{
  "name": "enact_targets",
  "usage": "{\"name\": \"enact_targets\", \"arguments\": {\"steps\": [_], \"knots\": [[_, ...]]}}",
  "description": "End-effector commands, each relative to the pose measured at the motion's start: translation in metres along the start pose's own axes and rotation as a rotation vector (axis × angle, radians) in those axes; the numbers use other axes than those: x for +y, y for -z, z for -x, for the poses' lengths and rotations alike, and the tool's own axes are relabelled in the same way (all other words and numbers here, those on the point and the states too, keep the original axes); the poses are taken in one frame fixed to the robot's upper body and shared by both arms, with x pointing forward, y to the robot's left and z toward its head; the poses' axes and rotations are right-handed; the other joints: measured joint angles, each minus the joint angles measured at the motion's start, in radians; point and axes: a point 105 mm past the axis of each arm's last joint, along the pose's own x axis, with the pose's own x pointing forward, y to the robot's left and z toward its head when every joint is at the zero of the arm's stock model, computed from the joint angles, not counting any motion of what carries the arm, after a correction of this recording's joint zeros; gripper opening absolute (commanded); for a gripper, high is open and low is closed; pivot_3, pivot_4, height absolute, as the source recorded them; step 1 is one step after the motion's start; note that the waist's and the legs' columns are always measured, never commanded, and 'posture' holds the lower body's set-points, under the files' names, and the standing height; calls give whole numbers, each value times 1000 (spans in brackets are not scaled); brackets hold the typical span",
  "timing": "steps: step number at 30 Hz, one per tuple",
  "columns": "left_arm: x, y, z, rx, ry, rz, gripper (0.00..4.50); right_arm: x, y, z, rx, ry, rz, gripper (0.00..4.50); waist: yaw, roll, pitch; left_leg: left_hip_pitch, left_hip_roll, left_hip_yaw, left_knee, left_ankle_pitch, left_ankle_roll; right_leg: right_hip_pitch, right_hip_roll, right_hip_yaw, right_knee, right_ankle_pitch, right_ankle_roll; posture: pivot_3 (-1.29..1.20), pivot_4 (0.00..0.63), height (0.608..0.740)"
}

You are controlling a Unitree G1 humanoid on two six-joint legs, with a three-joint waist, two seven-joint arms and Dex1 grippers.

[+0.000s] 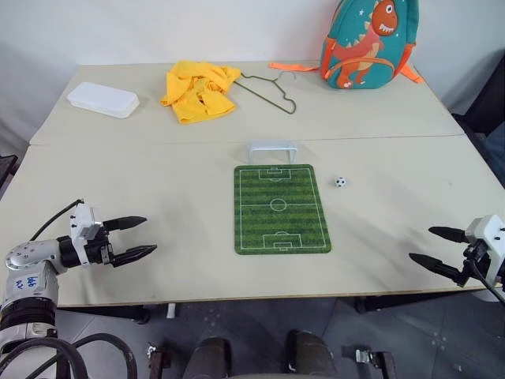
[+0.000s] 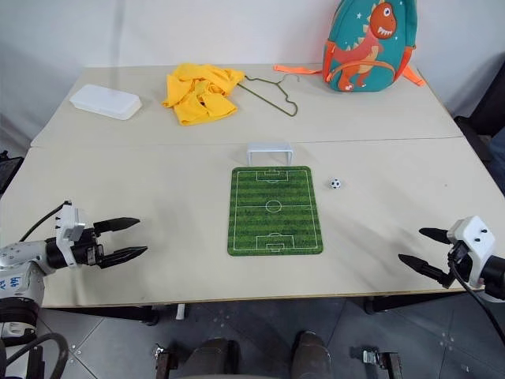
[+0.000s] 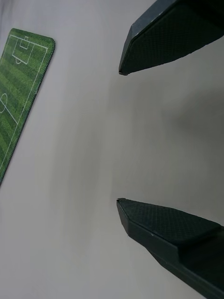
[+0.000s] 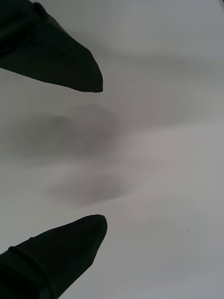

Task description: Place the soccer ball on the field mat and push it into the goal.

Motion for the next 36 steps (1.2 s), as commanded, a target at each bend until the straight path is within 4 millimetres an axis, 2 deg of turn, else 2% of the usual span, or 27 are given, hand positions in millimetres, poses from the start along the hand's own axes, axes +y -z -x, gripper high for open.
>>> {"name": "enact_targets", "arguments": {"steps": [1,5,11,14,19,21,25,31,33,36], "knots": [[3,-8,3,-2,-2,-59,4500,-6,-7,6,-15,25,23,4427,0,0,0,0,0,0,0,0,0,0,0,0,0,0,0,0,150,740],[11,-15,-1,-25,-45,2,4500,-10,-10,6,-20,45,16,4427,1,0,0,0,0,0,0,0,0,0,0,0,0,0,0,0,150,740],[9,-20,-3,-43,-47,-60,4500,-11,-19,6,-38,42,12,4427,0,0,0,1,0,1,0,0,0,0,0,1,0,0,0,0,150,740],[4,-29,-2,-109,-9,-74,4500,-10,-33,7,-21,24,21,4427,0,0,0,1,0,1,0,0,0,0,0,1,0,0,0,0,150,740],[-3,-41,-7,-199,33,-166,4500,-10,-72,-5,-74,10,46,4427,-1,0,0,1,0,2,0,0,0,-1,0,2,1,0,0,0,150,740],[-13,-46,-10,-257,103,-169,4500,-8,-84,-16,-92,-11,60,4427,0,0,0,1,0,2,1,0,0,-1,0,3,1,0,0,0,150,740],[-37,-46,-11,-324,219,-181,4500,-13,-101,-49,-96,-25,90,4427,-6,0,0,1,1,3,1,0,0,-1,0,4,1,0,0,0,150,740],[-59,-26,-6,-274,264,-222,4500,-24,-114,-98,-102,-26,75,4427,-4,0,0,0,1,6,1,0,0,-6,1,7,2,0,-1,0,150,740],[-62,-23,-5,-278,264,-212,4500,-25,-117,-109,-109,-33,67,4427,0,0,0,-4,1,6,2,0,0,-10,1,8,4,0,-1,0,150,740],[-74,-11,-4,-271,284,-195,4500,-23,-122,-140,-118,-47,55,4427,-7,0,0,-11,1,6,7,0,0,-15,2,8,5,1,-1,0,150,740]]}}
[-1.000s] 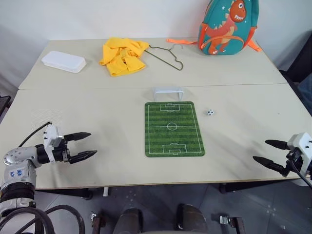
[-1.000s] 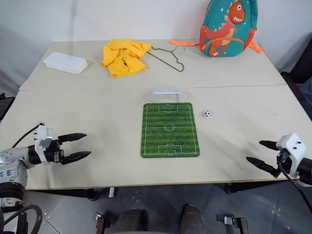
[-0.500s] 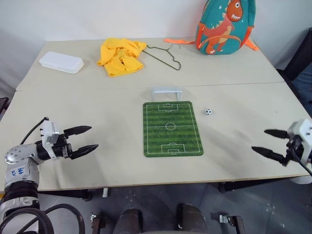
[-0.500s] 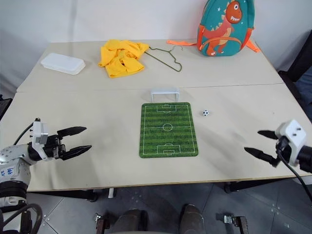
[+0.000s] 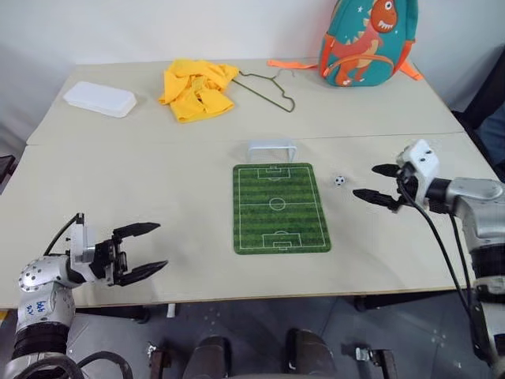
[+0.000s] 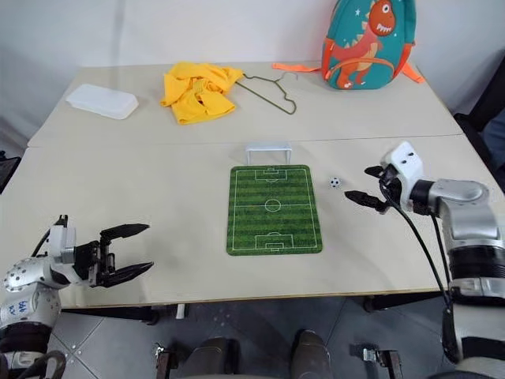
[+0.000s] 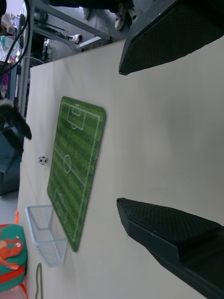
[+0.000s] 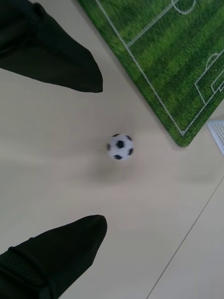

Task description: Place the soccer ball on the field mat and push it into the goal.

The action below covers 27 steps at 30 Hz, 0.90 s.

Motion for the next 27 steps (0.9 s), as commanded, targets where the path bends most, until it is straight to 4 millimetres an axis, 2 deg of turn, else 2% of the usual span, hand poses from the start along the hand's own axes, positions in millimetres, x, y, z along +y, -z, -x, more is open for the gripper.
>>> {"name": "enact_targets", "arguments": {"steps": [1,10,14,22,24,27], "knots": [[-22,-2,0,-18,137,-30,4500,-4,-4,-21,-11,12,15,4427,-3,0,0,0,0,0,0,0,0,0,0,1,0,0,0,0,150,740],[-25,-7,0,-50,113,-52,4500,-1,1,-51,32,13,9,4427,-3,1,0,0,0,0,1,0,0,0,0,1,1,0,0,0,150,740],[-25,-11,0,-54,112,-56,4500,-2,0,-52,40,8,20,3545,-8,1,0,0,0,0,1,0,0,0,1,1,2,0,0,0,150,740],[-23,-12,-1,-55,112,-54,4500,-7,-4,-44,11,15,28,862,-7,1,0,0,0,0,2,0,0,0,1,2,2,0,0,0,150,740],[-20,-13,-3,-61,119,-52,4500,-8,-11,-43,-18,7,44,849,-7,1,0,0,0,0,2,0,0,0,1,2,2,0,0,0,150,740],[-17,-14,-9,-72,140,-54,4500,-4,-33,-39,-81,-36,102,849,-7,1,1,0,0,0,2,0,0,0,1,2,2,0,0,0,150,740]]}}
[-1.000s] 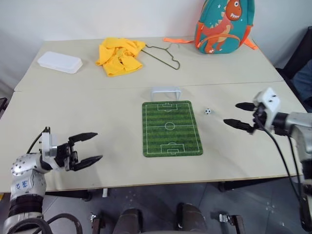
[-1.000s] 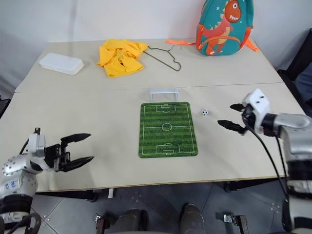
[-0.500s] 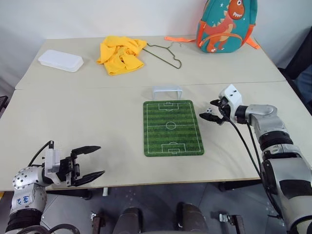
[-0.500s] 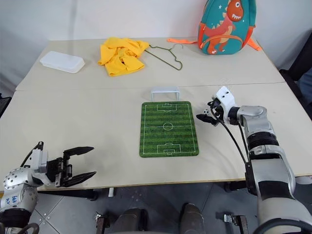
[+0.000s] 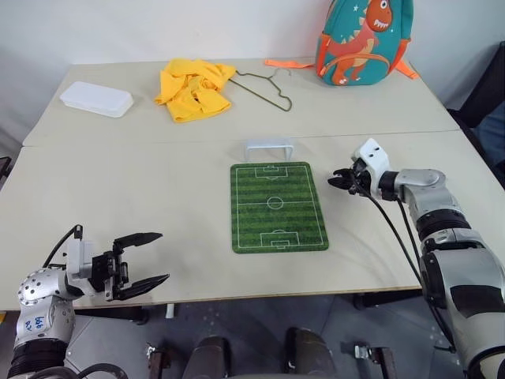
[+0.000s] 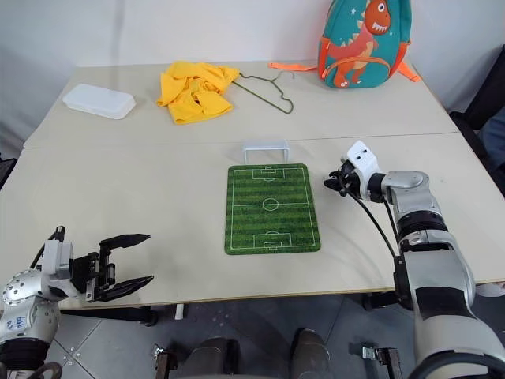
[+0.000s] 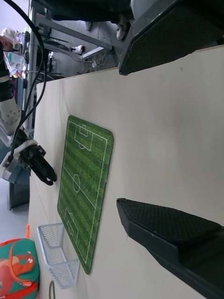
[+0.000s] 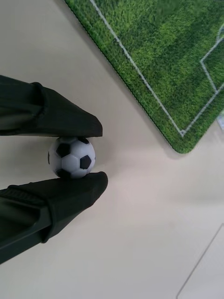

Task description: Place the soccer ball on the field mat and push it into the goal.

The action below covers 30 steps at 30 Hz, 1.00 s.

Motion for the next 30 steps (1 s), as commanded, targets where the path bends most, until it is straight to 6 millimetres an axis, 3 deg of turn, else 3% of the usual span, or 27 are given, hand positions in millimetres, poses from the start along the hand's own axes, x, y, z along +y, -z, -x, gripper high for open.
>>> {"name": "enact_targets", "arguments": {"steps": [1,3,6,9,14,19,30], "knots": [[-4,-6,-5,-28,112,-19,4500,-3,-44,14,-122,-30,110,849,0,0,0,0,0,0,0,0,0,0,0,0,0,0,0,0,150,740],[-3,-6,-6,-29,121,-19,4500,3,-52,16,-136,-60,134,849,1,0,0,0,0,0,0,0,0,0,0,0,0,0,0,0,150,740],[-4,-4,-11,-20,156,-5,4500,66,-57,22,-69,-279,220,849,6,0,0,0,1,0,-1,0,0,0,1,0,0,0,0,0,150,740],[-3,-3,-14,-24,168,-3,4500,112,-63,29,-74,-380,231,849,10,0,0,-1,2,-1,-1,-2,-1,0,2,0,-1,0,0,0,150,740],[-1,-2,-19,-29,187,4,4500,164,-64,22,-72,-450,192,849,9,0,0,-1,2,1,4,-2,0,0,2,3,0,0,0,0,150,740],[-3,-2,-24,-38,210,10,4500,182,-49,8,-38,-496,178,849,9,0,0,0,1,1,5,-3,0,-1,2,5,3,0,-1,0,150,740],[-9,0,-13,-7,208,19,4500,183,-24,-1,32,-541,204,849,8,0,0,0,2,2,4,-3,0,-2,3,6,3,0,-1,0,150,740]]}}
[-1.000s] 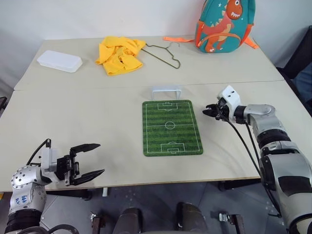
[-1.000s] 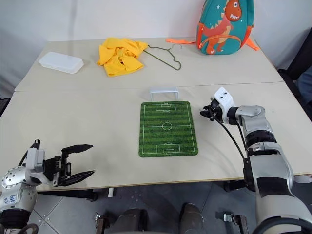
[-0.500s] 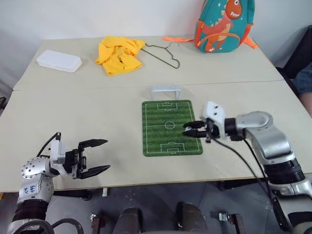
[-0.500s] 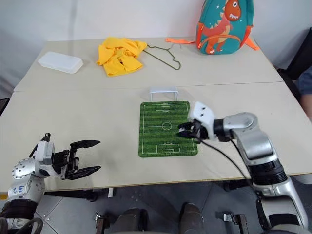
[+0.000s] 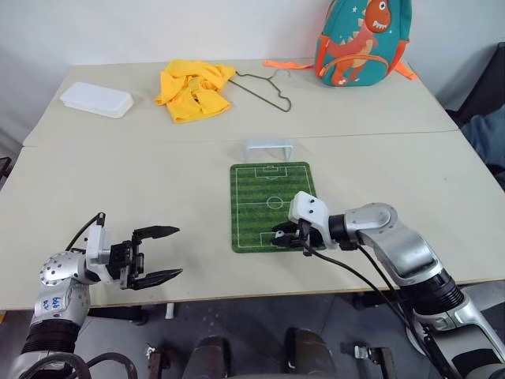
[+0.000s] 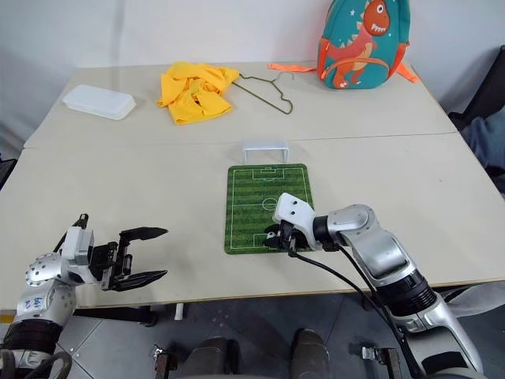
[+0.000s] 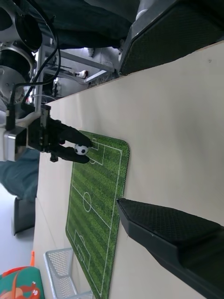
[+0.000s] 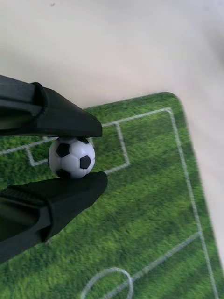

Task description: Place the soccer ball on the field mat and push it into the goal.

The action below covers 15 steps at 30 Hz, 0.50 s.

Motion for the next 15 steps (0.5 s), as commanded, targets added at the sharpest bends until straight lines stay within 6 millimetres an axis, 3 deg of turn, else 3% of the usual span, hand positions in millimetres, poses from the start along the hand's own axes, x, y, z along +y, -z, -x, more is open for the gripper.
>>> {"name": "enact_targets", "arguments": {"steps": [1,10,15], "knots": [[-12,-3,6,-1,98,-20,4500,2,-3,4,-8,-13,42,849,1,0,0,0,0,0,0,0,0,0,0,0,0,0,0,0,150,740],[-12,-3,7,-7,86,-29,4500,1,-3,-2,-11,-13,35,849,1,0,0,0,0,0,0,0,0,0,0,0,0,0,0,0,150,740],[-11,-3,7,-8,79,-33,4500,4,-6,0,-23,-28,45,2548,1,0,0,0,0,0,0,0,0,0,0,0,0,0,0,0,150,740]]}}
